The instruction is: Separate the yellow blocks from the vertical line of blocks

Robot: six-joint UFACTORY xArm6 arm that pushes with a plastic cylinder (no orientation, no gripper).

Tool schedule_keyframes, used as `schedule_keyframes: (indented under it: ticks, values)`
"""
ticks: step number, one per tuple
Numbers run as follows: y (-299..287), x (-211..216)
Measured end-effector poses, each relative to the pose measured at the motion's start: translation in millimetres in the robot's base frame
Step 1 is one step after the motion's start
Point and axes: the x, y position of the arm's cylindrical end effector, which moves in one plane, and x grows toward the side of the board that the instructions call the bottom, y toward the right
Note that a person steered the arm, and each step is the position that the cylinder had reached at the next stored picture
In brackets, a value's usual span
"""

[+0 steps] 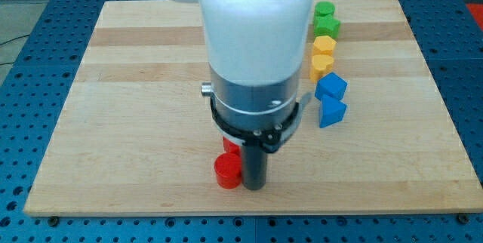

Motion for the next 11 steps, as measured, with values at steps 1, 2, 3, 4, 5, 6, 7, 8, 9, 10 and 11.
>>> schedule_keyframes:
  ticks: [1,2,3,4,5,6,7,8,9,10,11]
  values:
    - [20,33]
    - [142,11]
    - [168,-61]
    - [198,-135]
    - [169,-190]
    - [136,-210]
    - [144,-217]
    - [186,-219]
    - [186,-243]
    - [159,-263]
    - [116,-238]
